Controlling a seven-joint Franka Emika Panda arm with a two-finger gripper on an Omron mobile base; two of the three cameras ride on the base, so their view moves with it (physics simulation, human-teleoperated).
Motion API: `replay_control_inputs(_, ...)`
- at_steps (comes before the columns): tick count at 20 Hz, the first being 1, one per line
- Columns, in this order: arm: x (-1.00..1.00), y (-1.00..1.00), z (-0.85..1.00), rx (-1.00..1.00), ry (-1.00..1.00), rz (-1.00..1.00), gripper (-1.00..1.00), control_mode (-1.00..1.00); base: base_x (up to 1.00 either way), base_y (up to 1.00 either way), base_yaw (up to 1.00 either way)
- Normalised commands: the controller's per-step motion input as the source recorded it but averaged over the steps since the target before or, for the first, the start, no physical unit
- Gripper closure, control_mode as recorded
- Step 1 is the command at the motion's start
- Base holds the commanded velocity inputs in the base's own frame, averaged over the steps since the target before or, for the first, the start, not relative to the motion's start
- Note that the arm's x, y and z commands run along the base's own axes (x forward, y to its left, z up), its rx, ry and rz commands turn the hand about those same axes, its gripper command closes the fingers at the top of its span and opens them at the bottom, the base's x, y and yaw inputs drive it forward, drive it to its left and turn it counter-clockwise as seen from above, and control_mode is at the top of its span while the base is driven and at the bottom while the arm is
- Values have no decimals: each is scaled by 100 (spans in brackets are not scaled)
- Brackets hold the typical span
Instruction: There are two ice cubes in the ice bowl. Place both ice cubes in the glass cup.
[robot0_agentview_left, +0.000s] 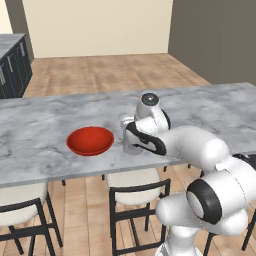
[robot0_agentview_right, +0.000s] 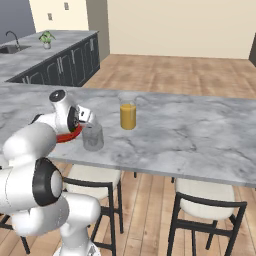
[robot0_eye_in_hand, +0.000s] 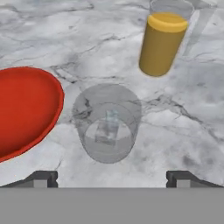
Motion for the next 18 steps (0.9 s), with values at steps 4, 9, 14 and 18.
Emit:
replay_control_inputs(4, -96, 15, 32, -3, -28, -2, -100, -100, 0, 0, 0)
replay_control_inputs(9, 0, 0, 0, 0, 3, 0, -100, -100, 0, 0, 0)
replay_control_inputs(14, -60, 46, 24, -1, 0, 1, -100, -100, 0, 0, 0)
replay_control_inputs(18, -41, 29, 10, -1, -5, 0, -100, -100, 0, 0, 0)
